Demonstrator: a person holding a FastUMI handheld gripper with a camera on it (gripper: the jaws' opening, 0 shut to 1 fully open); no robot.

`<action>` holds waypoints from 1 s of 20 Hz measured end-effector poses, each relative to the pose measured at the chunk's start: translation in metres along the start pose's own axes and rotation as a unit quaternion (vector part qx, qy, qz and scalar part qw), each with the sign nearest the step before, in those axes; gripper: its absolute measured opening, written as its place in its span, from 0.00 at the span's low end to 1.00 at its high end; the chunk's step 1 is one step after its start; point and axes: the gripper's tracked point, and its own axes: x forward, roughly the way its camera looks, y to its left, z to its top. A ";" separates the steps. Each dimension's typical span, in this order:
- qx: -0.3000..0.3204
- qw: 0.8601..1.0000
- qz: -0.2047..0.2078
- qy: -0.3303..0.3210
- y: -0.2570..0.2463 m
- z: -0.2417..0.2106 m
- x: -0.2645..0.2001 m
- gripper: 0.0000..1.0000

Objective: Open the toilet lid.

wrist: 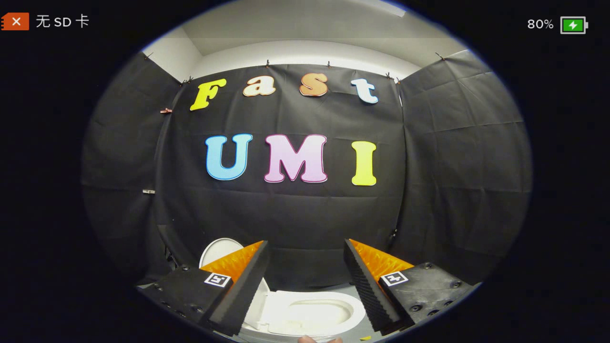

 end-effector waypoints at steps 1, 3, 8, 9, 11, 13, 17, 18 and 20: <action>-0.001 1.000 0.000 0.000 0.001 0.000 0.000 0.98; -0.002 1.000 0.001 -0.002 0.003 0.003 -0.001 0.98; 0.000 1.000 0.005 -0.002 0.006 0.002 -0.003 0.98; 0.002 1.000 0.006 -0.002 0.006 0.002 -0.004 0.98; 0.003 1.000 0.007 -0.002 0.008 0.003 -0.004 0.98; 0.006 1.000 0.009 -0.003 0.009 0.006 -0.005 0.98; 0.009 1.000 0.008 -0.007 0.007 0.009 -0.007 0.98; 0.010 1.000 0.008 -0.007 0.007 0.009 -0.007 0.98; 0.008 1.000 0.008 -0.008 0.007 0.011 -0.007 0.98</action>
